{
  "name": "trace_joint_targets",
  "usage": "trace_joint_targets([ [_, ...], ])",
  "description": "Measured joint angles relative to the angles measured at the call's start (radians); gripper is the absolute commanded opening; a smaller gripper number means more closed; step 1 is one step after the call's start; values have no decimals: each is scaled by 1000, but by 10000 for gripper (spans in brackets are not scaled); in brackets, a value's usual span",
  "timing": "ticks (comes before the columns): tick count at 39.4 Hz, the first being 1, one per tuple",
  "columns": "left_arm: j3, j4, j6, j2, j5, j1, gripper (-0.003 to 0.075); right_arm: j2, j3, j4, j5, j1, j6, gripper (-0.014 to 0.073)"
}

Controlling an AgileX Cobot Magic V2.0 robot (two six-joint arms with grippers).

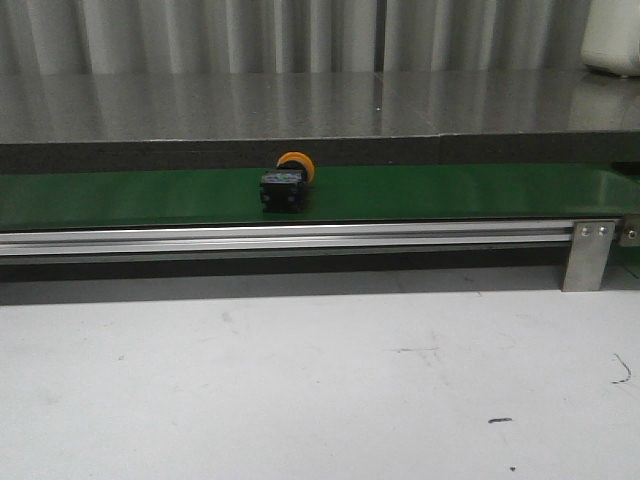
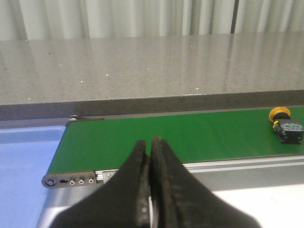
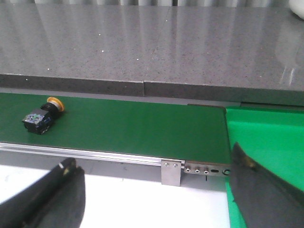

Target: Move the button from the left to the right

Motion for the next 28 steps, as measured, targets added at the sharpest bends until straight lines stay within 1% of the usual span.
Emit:
trace_joint_targets([
  [24, 0, 0, 0, 0, 0, 0, -21, 3, 0, 0, 0, 0, 0, 633],
  [28, 0, 0, 0, 0, 0, 0, -21, 43, -4, 0, -4, 0, 5, 633],
])
